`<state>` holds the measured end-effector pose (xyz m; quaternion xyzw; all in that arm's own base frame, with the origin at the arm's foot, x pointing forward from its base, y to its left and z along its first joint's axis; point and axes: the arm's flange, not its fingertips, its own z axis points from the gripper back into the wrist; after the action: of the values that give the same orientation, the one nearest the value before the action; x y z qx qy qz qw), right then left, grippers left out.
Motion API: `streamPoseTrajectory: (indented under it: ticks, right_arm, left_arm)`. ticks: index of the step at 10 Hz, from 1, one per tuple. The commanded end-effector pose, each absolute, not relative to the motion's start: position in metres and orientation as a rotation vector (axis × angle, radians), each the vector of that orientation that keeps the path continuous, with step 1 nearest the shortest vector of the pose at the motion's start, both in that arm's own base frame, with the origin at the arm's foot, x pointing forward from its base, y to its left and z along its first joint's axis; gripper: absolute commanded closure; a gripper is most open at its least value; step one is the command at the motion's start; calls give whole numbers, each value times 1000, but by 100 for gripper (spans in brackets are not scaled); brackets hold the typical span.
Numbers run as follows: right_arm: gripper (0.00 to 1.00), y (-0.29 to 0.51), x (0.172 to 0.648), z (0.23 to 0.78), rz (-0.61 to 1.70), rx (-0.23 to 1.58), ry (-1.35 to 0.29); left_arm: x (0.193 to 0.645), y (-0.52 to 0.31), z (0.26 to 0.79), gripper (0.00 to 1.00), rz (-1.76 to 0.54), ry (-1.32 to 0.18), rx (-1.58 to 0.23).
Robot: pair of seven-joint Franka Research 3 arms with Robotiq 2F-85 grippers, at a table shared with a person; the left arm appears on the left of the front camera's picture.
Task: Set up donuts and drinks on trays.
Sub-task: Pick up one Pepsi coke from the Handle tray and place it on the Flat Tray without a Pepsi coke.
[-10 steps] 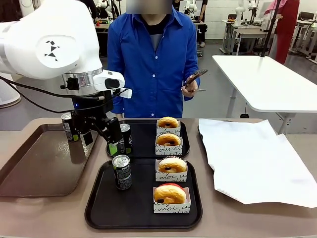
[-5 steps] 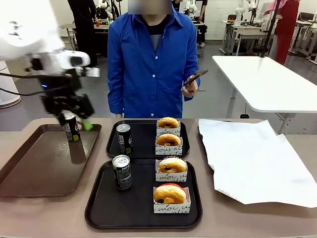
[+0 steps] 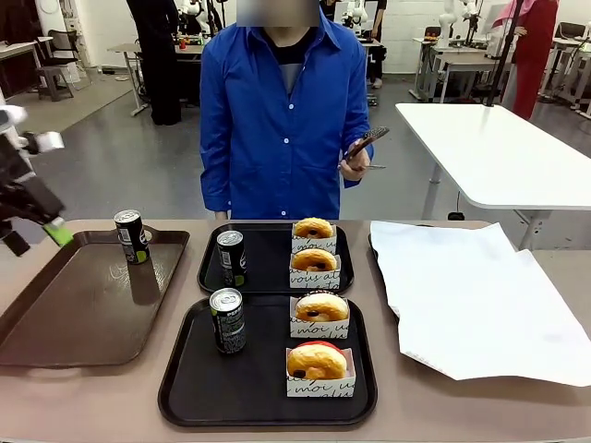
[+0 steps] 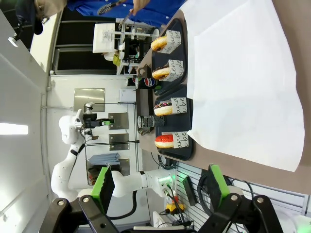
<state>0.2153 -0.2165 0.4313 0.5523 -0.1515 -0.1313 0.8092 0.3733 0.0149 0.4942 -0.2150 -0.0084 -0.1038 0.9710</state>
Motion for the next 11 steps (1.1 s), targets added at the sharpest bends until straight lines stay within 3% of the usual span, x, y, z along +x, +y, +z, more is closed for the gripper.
streamPoseTrajectory:
  ticks: [1, 3, 5, 6, 8, 11]
  right_arm:
    - [0, -217, 214, 431, -271, 1196, -329]
    - [0, -217, 214, 431, -271, 1196, -329]
    - [0, -217, 214, 431, -271, 1196, -329]
    - [0, -217, 214, 431, -271, 1196, -329]
    - [0, -217, 214, 431, -271, 1196, -329]
    - [0, -217, 214, 431, -271, 1196, -329]
  left_arm:
    - [341, 64, 491, 0, -234, -142, -885]
    - [319, 105, 472, 0, -167, -291, -1155]
    - [313, 140, 467, 0, -28, -409, -1312]
    - [312, 152, 467, 0, 51, -381, -1355]
    - [314, 164, 466, 0, 101, -320, -1351]
    - [337, 161, 472, 0, 104, -178, -1202]
